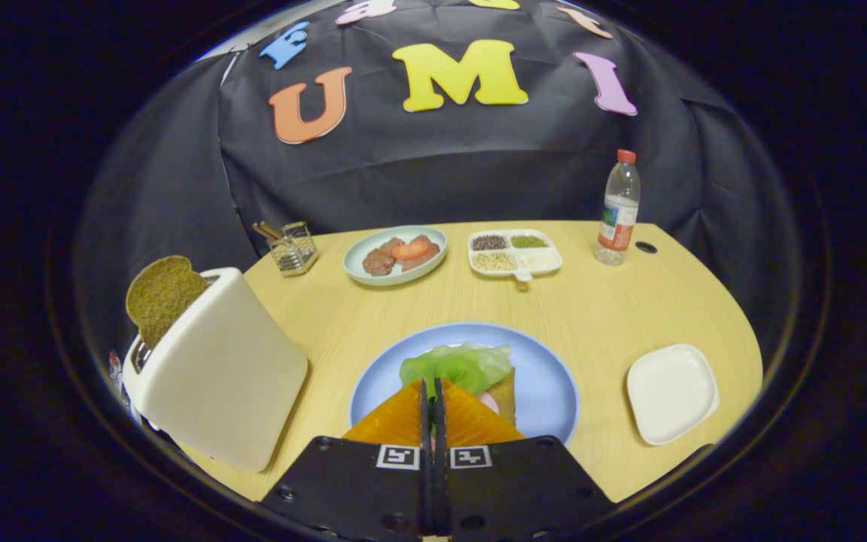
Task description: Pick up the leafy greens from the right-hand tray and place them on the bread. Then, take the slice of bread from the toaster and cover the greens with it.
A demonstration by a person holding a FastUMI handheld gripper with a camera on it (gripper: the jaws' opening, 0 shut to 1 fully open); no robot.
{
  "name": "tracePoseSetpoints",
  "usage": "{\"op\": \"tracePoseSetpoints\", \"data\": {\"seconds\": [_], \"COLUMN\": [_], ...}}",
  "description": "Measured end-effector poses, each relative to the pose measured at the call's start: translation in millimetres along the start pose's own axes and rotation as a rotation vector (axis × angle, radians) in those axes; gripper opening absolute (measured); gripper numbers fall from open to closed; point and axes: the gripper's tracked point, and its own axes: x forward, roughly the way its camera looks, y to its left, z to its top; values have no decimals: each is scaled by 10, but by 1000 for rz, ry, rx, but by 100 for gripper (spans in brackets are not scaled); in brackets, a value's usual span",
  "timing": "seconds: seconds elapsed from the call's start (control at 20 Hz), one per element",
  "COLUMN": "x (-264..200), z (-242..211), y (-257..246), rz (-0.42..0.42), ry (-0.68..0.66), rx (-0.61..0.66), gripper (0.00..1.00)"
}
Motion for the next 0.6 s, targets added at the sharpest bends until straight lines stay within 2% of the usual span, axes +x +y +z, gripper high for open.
{"op": "tracePoseSetpoints", "data": {"seconds": [0.1, 0.25, 0.4, 0.5, 0.55, 0.6], "x": [2, -78, -68, -51, -49, -55], "z": [-84, -135, -184, -246, -266, -273], "y": [-19, -158, -141, -195, -204, -205], "rz": [-9, -79, -70, -77, -78, -78], "ry": [14, 12, 24, 42, 44, 45], "rx": [-1, -38, -31, -33, -28, -21], "gripper": [0, 1, 3, 14, 14, 25]}}
